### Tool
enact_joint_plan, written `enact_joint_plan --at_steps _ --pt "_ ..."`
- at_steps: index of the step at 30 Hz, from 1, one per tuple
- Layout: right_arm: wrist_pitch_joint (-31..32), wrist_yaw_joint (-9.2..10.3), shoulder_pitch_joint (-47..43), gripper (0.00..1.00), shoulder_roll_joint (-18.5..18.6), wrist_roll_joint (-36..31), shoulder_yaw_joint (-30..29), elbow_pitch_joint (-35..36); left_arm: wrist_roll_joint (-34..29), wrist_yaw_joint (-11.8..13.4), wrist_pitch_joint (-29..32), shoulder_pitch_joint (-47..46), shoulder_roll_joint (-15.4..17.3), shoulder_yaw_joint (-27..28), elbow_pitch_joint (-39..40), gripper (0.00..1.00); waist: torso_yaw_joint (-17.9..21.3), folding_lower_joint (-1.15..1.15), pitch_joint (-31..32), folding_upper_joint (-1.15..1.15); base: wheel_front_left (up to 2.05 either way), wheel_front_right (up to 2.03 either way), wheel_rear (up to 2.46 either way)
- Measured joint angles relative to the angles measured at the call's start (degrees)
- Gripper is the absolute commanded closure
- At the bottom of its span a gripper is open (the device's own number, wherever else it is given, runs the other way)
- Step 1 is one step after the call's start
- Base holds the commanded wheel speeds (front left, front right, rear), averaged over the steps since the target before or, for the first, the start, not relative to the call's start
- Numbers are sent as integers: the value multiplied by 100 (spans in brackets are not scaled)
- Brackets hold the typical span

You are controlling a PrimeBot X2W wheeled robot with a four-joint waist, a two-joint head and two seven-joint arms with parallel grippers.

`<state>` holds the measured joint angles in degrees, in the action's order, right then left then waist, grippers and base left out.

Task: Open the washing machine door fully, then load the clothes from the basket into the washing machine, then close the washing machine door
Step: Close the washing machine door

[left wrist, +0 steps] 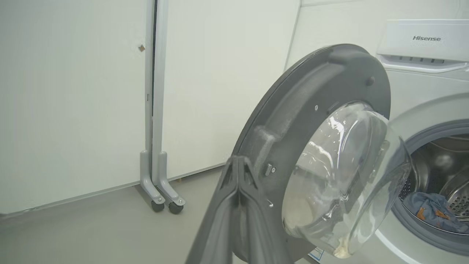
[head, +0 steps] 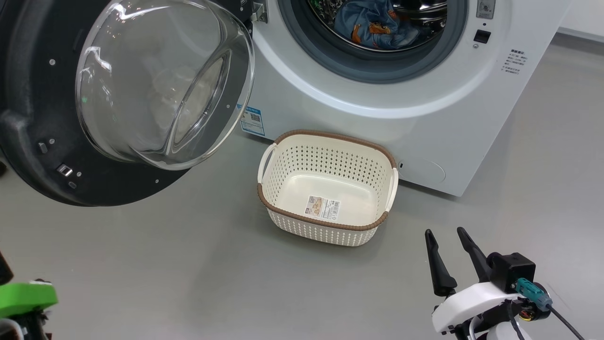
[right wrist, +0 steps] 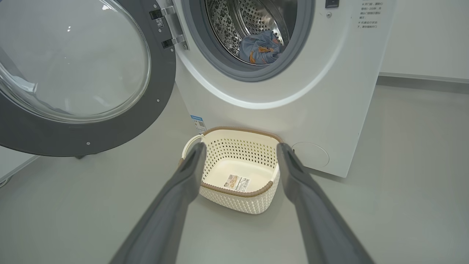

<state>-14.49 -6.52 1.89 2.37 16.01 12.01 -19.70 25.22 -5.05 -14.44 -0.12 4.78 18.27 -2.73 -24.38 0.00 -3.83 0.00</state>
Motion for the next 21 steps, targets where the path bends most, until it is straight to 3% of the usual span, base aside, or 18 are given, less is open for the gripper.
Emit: enact_joint_plan --at_steps 10,21 --pt "0 0 1 0 0 0 62 1 668 -149 -1 -593 213 202 -103 100 28 0 -69 0 0 0 0" --pt "0 0 59 0 4 0 96 1 2219 -174 157 -1400 423 823 -513 100 132 0 -171 0 0 0 0"
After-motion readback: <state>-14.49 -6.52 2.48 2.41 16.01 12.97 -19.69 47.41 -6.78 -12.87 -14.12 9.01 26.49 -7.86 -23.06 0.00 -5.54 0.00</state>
